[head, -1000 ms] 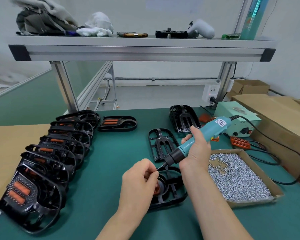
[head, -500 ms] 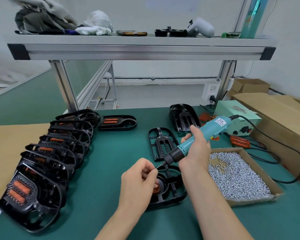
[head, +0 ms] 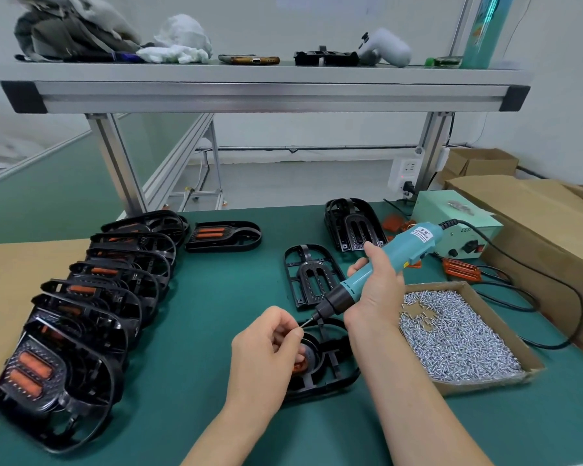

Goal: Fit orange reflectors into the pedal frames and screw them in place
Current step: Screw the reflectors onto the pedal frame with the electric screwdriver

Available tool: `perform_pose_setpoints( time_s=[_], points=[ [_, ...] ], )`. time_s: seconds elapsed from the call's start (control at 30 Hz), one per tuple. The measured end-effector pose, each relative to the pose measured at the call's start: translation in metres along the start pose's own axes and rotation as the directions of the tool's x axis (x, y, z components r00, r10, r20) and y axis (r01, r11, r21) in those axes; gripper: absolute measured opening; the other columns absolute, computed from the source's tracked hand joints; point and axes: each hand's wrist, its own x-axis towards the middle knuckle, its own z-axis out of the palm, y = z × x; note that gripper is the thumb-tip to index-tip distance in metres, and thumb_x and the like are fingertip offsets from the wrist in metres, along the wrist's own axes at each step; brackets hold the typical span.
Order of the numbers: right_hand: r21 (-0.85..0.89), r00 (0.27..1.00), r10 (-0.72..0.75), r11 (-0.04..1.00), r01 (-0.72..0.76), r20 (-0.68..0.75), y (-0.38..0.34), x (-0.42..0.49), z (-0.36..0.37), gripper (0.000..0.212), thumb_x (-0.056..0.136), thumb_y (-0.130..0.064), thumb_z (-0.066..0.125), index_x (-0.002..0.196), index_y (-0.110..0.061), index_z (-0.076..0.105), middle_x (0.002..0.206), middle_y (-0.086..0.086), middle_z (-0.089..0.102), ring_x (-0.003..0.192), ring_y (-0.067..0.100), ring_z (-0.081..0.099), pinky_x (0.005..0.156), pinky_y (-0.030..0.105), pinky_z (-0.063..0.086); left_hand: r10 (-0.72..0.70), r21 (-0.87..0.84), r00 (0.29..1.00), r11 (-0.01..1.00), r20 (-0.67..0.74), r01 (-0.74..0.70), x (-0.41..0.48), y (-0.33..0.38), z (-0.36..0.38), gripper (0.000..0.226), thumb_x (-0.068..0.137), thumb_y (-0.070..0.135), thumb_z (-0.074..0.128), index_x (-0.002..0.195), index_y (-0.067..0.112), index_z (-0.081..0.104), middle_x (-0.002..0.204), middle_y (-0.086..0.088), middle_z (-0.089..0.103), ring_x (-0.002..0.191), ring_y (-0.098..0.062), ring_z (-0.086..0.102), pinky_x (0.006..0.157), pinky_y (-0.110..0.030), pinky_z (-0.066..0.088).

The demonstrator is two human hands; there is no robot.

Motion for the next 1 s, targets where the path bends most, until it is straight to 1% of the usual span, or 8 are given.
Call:
perform_pose_setpoints(
  time_s=[0.17,0.3,0.4,0.47,0.53,0.67,0.8,1.0],
  points=[
    [0.002,1.000,0.014,1.000,-0.014,-0.007,-0.001,0.001,0.000,0.024,0.083,-0.018,0.075,0.101,-0.022,0.060,0.054,-0.009,0.056,0.046,0.005,0.055,0.044,0.018,0.047,0.204,0.179,0.979,0.964,-0.019,-0.197,-0.002,-0.004,0.001,0.028,0.090,0.004,0.066,0.075,0.025,0.056,0.075,0.007,0.060,0.067,-0.015,0.066,0.063,-0.036,0.058],
    [0.012,1.000,0.021,1.000,-0.021,-0.012,-0.001,0.002,0.000,0.024,0.084,-0.016,0.074,0.102,-0.021,0.059,0.053,-0.009,0.056,0.045,0.006,0.055,0.044,0.018,0.047,0.319,0.343,0.948,0.891,-0.005,-0.298,0.000,-0.006,0.001,0.026,0.090,0.006,0.067,0.076,0.024,0.053,0.071,0.010,0.056,0.066,-0.013,0.057,0.062,-0.025,0.048],
    [0.016,0.999,0.046,0.999,-0.046,0.004,-0.002,0.003,0.000,0.028,0.083,-0.017,0.075,0.106,-0.020,0.060,0.063,-0.004,0.057,0.047,0.007,0.056,0.046,0.018,0.048,0.071,0.114,0.997,0.991,0.036,-0.075,0.003,-0.004,0.001,0.023,0.091,0.004,0.063,0.075,0.020,0.059,0.065,0.003,0.065,0.056,-0.013,0.064,0.055,-0.023,0.052],
    [0.015,0.999,0.051,0.999,-0.052,0.012,-0.002,0.003,-0.001,0.028,0.084,-0.018,0.076,0.106,-0.021,0.059,0.069,-0.002,0.057,0.049,0.007,0.057,0.047,0.018,0.049,-0.099,-0.008,0.989,0.995,0.108,0.100,0.008,-0.001,0.000,0.019,0.092,0.002,0.060,0.076,0.013,0.061,0.060,-0.004,0.068,0.049,-0.014,0.064,0.049,-0.019,0.049],
    [0.010,0.999,0.045,0.999,-0.045,0.007,-0.001,0.002,0.000,0.026,0.084,-0.017,0.075,0.104,-0.021,0.058,0.068,-0.002,0.056,0.049,0.008,0.055,0.047,0.018,0.048,-0.139,-0.022,0.983,0.989,0.122,0.143,0.010,0.000,-0.001,0.019,0.091,0.001,0.061,0.076,0.012,0.061,0.059,-0.007,0.068,0.047,-0.013,0.062,0.048,-0.018,0.047],
    [0.014,0.999,0.028,0.999,-0.028,-0.019,-0.001,0.001,0.003,0.021,0.086,-0.015,0.072,0.099,-0.019,0.057,0.055,-0.005,0.053,0.046,0.008,0.052,0.044,0.018,0.045,0.144,0.201,0.989,0.968,0.037,-0.148,0.005,-0.003,-0.002,0.029,0.089,0.004,0.066,0.071,0.024,0.054,0.066,0.003,0.061,0.060,-0.014,0.060,0.058,-0.027,0.052],
    [0.036,0.998,0.050,0.998,-0.049,-0.032,-0.002,0.000,0.005,0.020,0.085,-0.013,0.072,0.097,-0.020,0.058,0.053,-0.007,0.053,0.043,0.007,0.052,0.043,0.018,0.045,0.551,0.480,0.832,0.715,0.061,-0.508,0.004,-0.006,-0.004,0.018,0.087,0.003,0.064,0.073,0.010,0.054,0.070,0.003,0.051,0.060,-0.021,0.049,0.057,-0.032,0.043],
    [0.015,0.999,0.044,0.999,-0.044,-0.030,-0.001,-0.001,0.005,0.024,0.084,-0.015,0.074,0.101,-0.020,0.058,0.058,-0.005,0.056,0.044,0.007,0.056,0.044,0.019,0.047,0.636,0.516,0.771,0.654,0.018,-0.552,0.003,-0.011,0.000,0.015,0.083,-0.001,0.065,0.071,0.005,0.058,0.068,-0.002,0.052,0.056,-0.023,0.050,0.052,-0.037,0.047]
  ],
)
